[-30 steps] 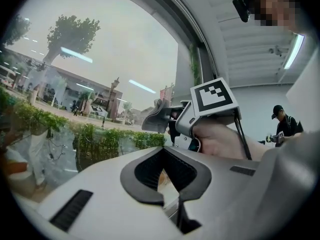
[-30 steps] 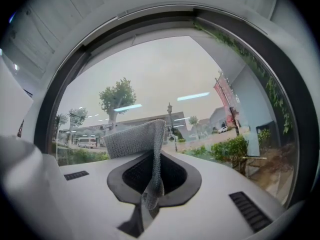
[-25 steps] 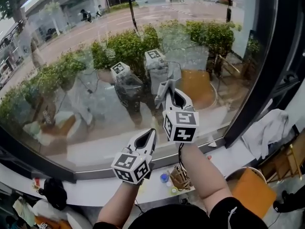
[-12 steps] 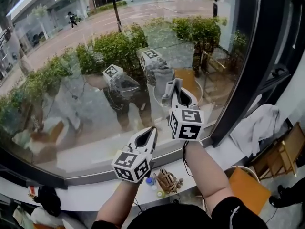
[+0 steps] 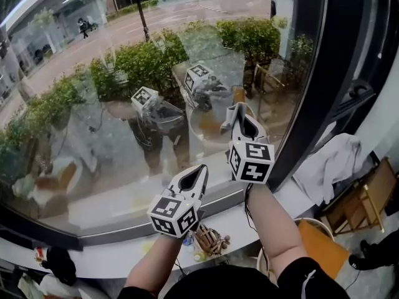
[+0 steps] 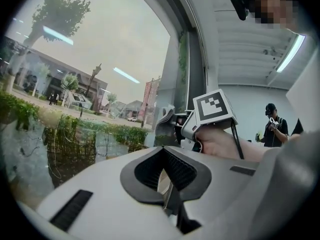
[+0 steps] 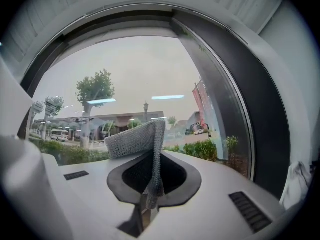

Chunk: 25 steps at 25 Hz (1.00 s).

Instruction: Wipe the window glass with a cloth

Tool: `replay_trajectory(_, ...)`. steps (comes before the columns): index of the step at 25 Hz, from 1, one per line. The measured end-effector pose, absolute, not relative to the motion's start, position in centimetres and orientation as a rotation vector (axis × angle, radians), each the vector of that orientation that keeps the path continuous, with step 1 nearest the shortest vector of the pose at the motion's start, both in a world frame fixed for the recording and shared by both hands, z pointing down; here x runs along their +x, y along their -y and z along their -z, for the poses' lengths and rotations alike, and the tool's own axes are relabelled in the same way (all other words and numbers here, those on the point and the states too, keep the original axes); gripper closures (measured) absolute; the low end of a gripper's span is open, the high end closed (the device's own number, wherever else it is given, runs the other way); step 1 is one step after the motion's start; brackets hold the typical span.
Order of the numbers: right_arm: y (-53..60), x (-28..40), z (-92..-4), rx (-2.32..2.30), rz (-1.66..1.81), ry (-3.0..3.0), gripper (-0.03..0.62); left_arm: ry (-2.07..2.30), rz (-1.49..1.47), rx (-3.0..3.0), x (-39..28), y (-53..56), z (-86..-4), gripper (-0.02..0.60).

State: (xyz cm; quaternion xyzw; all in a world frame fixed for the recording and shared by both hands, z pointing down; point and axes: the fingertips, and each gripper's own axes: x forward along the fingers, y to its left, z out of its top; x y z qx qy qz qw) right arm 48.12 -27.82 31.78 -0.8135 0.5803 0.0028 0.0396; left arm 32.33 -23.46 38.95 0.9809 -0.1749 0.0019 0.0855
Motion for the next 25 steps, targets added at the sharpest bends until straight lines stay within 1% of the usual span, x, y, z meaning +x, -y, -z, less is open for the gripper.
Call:
replay_trajectory(5, 27.3, 50.1, -31.9, -2.514, -0.017, -1.755, 0.555, 0.515, -0.009, 2.927, 33.8, 23.5, -38.8, 0.574)
replay_trajectory(14, 27.0, 51.3, -32.2, -2.524, -0.057, -1.765, 0.556, 0.532, -0.012, 2.925, 35.5, 23.4, -39.0, 0.574)
replay_trajectory(25, 26.8, 50.6, -32.6, -2.470, -0.012, -1.807, 0.556, 0.655, -0.012, 2.902, 32.3, 23.4, -38.9, 0.574)
